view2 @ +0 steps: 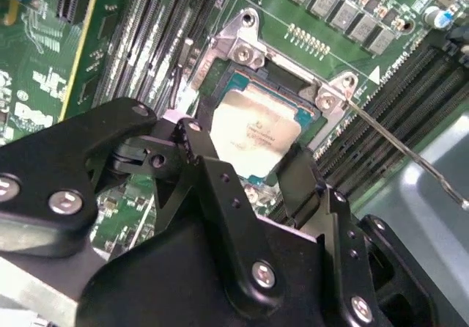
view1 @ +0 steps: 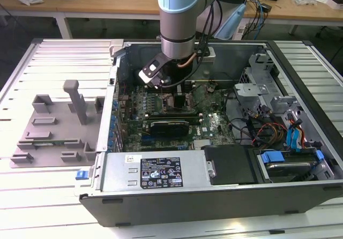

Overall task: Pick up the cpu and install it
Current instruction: 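Place the cpu into insertion slot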

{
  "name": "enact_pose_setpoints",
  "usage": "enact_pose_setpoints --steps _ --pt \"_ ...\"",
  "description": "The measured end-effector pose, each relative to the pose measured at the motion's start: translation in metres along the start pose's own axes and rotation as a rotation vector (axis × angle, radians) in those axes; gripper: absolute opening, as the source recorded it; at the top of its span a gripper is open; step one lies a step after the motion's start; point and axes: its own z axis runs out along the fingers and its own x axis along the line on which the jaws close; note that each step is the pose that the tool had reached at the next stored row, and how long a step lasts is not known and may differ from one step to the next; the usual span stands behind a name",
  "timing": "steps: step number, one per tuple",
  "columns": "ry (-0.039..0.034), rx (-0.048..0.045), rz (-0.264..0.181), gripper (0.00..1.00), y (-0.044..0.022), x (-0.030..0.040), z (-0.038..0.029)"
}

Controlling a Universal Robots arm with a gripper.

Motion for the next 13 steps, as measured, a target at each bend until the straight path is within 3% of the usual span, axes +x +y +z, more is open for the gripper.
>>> enact_pose_setpoints --steps 2,4,5,7,13 --pt "-0.0001 0.0000 0.000 0.62 0.0004 0.0000 -0.0066" --pt "0.0000 0.0000 0.000 0.62 0.0016 0.0000 -0.0244" --pt "0.0000 0.0000 0.000 0.62 0.0018 0.0000 -0.0283" --pt "-0.0003 0.0000 0.000 0.62 0.0019 0.0000 -0.0286" --pt "-0.0007 0.0000 0.000 0.23 0.0019 0.0000 -0.0295"
